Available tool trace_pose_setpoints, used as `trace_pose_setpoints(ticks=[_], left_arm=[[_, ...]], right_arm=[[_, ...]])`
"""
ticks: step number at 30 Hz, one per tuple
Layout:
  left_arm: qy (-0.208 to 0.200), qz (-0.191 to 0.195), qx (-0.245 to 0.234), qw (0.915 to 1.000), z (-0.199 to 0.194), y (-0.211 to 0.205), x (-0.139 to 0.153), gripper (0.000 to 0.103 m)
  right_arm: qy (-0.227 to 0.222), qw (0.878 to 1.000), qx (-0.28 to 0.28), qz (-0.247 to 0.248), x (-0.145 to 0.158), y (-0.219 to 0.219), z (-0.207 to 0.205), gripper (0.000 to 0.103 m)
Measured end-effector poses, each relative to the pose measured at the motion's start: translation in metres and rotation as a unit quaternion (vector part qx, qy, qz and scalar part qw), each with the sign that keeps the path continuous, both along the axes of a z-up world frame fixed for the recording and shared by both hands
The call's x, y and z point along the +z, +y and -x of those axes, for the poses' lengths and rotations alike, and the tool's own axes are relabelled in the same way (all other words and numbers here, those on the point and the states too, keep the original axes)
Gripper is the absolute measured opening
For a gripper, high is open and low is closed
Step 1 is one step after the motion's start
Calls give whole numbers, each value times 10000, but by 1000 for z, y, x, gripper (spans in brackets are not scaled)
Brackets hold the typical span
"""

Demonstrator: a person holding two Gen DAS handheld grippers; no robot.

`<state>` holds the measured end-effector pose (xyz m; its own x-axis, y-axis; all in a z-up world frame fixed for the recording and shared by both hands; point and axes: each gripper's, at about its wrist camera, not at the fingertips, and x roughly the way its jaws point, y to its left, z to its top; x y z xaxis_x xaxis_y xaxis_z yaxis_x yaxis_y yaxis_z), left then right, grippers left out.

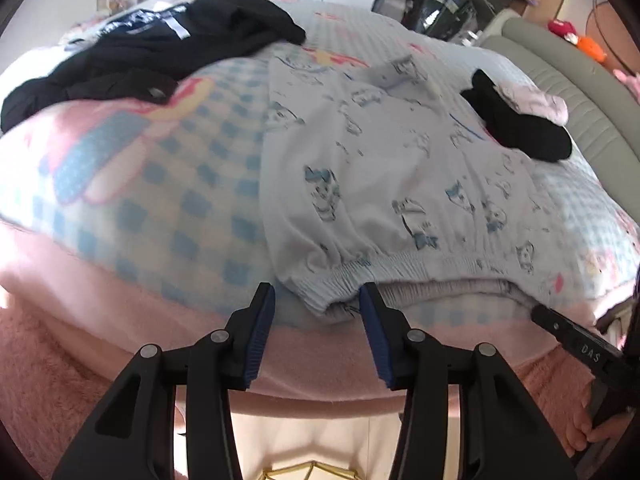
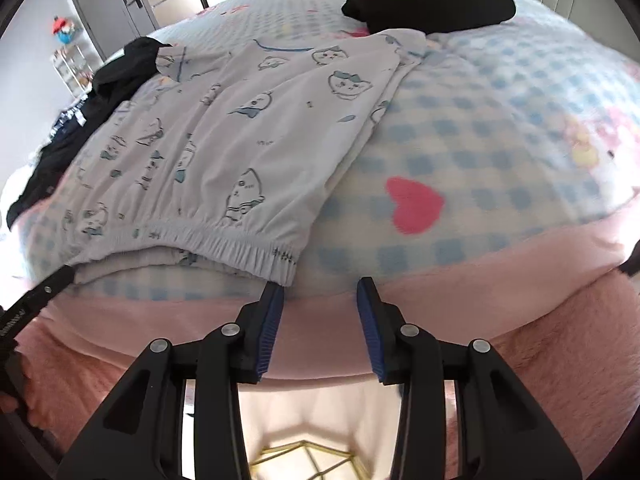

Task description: Fold clothes

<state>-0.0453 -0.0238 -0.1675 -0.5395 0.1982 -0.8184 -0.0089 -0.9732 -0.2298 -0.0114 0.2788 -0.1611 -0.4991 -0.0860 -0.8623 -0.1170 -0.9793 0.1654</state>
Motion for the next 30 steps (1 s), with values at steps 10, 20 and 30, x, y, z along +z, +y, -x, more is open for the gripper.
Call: trace_pose_setpoints(ticks=[10,20,30], left_arm=[[210,465,209,9985,0,-1,3,32],[559,403,-1,9976,-12,6,31,10],[-544,263,174,9980,-5,-6,-14,10]], right_arm=[[117,9998,-73,-127,4,-7,19,25],[657,9973,192,-280,35,-15,-2,6],[-199,9997,92,-114,-1,-11,-9,6]])
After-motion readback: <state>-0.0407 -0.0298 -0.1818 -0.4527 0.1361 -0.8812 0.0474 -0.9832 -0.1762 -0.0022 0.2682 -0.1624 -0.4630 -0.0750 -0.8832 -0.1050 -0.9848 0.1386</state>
